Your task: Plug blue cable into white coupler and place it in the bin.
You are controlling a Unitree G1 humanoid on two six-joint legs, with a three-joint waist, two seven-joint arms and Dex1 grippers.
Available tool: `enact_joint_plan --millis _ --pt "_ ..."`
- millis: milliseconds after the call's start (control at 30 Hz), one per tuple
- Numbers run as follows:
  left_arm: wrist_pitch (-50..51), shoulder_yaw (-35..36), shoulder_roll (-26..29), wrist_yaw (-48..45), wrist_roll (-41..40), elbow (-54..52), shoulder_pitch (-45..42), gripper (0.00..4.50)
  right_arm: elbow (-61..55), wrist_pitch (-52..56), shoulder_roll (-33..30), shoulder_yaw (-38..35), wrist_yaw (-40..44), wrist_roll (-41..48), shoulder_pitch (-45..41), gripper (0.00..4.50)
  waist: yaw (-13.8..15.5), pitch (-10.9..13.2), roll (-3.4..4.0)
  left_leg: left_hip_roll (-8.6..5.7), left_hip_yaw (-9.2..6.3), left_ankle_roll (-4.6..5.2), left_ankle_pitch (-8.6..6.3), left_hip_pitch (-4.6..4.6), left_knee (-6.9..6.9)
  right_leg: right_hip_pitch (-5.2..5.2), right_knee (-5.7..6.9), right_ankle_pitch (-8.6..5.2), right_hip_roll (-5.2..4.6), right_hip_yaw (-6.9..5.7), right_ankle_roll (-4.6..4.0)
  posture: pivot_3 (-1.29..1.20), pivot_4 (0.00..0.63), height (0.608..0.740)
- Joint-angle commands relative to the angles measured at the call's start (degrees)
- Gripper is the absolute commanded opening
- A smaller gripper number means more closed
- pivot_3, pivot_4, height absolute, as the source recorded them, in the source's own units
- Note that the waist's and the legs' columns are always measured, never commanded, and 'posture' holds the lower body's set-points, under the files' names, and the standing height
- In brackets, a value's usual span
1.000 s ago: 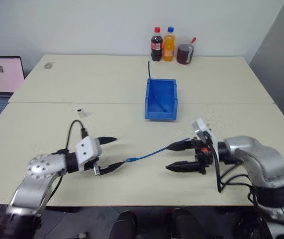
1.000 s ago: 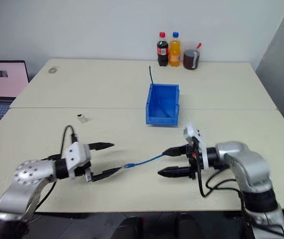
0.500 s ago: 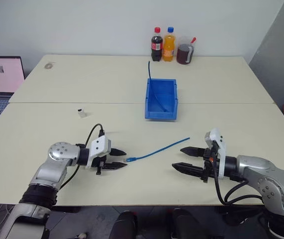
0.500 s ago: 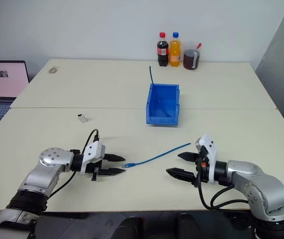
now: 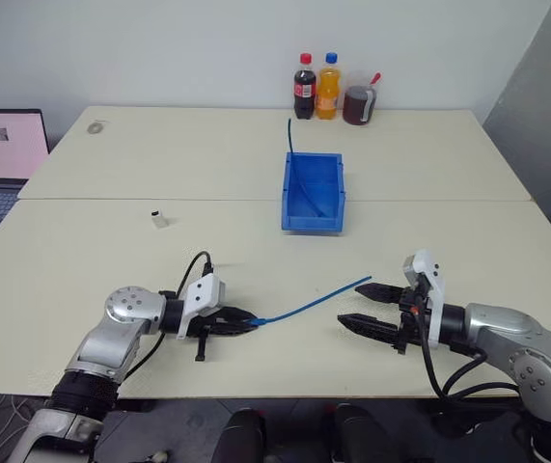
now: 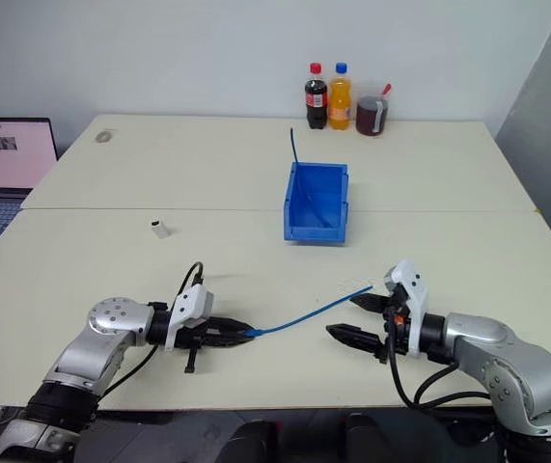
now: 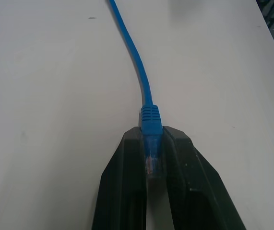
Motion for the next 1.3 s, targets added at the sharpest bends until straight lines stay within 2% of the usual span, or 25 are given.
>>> enact_joint_plan --millis 33,67,133,233,367,667,867,900,933,967,1033,1233,1300 --pt "-2.7 1.2 0.6 3.2 1.9 -1.4 0.9 0.24 -0.3 -1.7 -0.5 0.7 -0.5 1.7 0.2 4.5 0.0 0.0 0.0 0.0 0.0 0.0 0.0 0.0 0.0 0.0 0.0 0.0 0.0 0.0 0.0 0.0 0.15 0.74" --pt "-4.2 1.2 0.5 3.2 2.0 -1.1 1.2 0.24 -0.2 -1.9 -0.5 1.1 -0.6 1.8 0.1 4.5 0.0 0.0 0.0 0.0 0.01 0.0 0.0 0.0 0.0 0.0 0.0 0.0 0.0 0.0 0.0 0.0 0.15 0.74" --pt "-6.2 1.6 0.5 3.6 2.0 -0.9 1.6 0.96 0.2 -2.3 -0.7 1.7 -0.6 1.9 -0.4 4.5 0.0 0.0 0.0 0.0 0.02 0.0 0.0 0.01 0.0 0.0 0.0 0.0 0.0 0.01 0.0 0.0 0.15 0.74" --pt "-7.6 2.2 0.8 5.5 2.6 -1.2 2.3 1.38 1.0 -2.8 -1.1 2.2 -0.6 2.4 -1.1 4.5 0.0 0.0 0.0 0.0 0.02 0.0 0.0 0.0 0.0 0.0 0.0 0.0 0.0 0.01 0.0 0.0 0.15 0.74" --pt "-6.8 1.7 3.5 3.4 2.4 -2.7 4.6 2.36 2.0 -4.0 -1.9 3.2 -0.4 1.9 -1.5 4.5 -0.1 0.0 0.0 0.01 0.02 0.0 0.0 0.01 -0.01 -0.01 -0.01 0.0 0.0 0.01 0.0 0.0 0.15 0.74" --pt "-5.1 0.7 2.8 4.4 1.7 -2.7 5.0 2.36 1.9 -5.3 -2.2 4.8 -1.2 2.2 -0.8 4.5 -0.1 0.0 -0.01 0.02 0.03 0.0 0.0 0.04 -0.02 0.0 0.0 0.0 0.0 0.01 0.0 0.0 0.15 0.74" --pt "-3.5 0.4 2.5 2.6 0.1 -3.6 5.2 1.28 1.4 -5.5 -2.5 4.9 -1.7 2.5 -0.2 4.5 0.0 0.0 -0.02 -0.01 0.05 0.0 0.0 0.02 0.0 0.01 -0.01 0.0 -0.02 0.01 0.0 0.0 0.15 0.74" --pt "-3.3 0.6 2.9 2.1 -0.2 -3.8 5.4 1.26 1.3 -5.5 -2.4 4.8 -1.9 2.6 -0.1 4.5 0.0 0.0 -0.02 -0.01 0.05 0.0 0.0 0.02 0.0 0.01 -0.01 0.0 -0.02 0.01 0.0 0.0 0.15 0.74" --pt "-3.2 0.7 3.2 1.7 -0.4 -3.9 5.6 0.84 1.2 -5.4 -2.4 4.7 -2.1 2.8 0.0 4.5 0.0 0.0 -0.02 -0.01 0.05 0.0 0.0 0.02 0.0 0.01 -0.01 0.0 -0.02 0.01 0.0 0.0 0.15 0.74" --pt "-3.2 0.8 3.5 1.5 -0.4 -3.9 5.7 0.78 1.1 -5.4 -2.3 4.6 -2.3 2.9 0.1 4.5 0.0 0.0 -0.02 -0.01 0.05 0.0 0.0 0.03 0.0 0.01 -0.01 0.0 -0.02 0.01 0.0 0.0 0.15 0.74" --pt "-3.6 0.8 3.7 1.6 0.2 -3.7 5.6 0.28 1.2 -5.6 -2.5 4.7 -2.6 2.7 0.3 4.5 0.0 0.0 -0.02 0.0 0.05 0.0 0.0 0.03 -0.01 0.0 -0.01 0.0 -0.02 0.01 0.0 0.0 0.15 0.74" --pt "-0.2 1.4 3.0 2.8 -1.1 -5.7 5.0 0.23 1.1 -5.9 -2.1 5.0 -3.5 2.8 1.3 4.5 0.0 0.0 -0.02 0.01 0.05 0.0 0.0 0.02 -0.01 0.0 -0.01 0.0 -0.01 0.01 0.0 0.0 0.15 0.74" --pt "7.8 3.2 1.7 6.3 -4.3 -8.1 2.9 0.23 0.8 -6.0 -1.6 5.0 -4.3 2.9 1.3 4.5 0.0 0.0 -0.02 0.0 0.05 0.0 0.0 0.02 0.0 0.0 -0.01 0.0 -0.01 0.01 0.0 0.0 0.15 0.74"
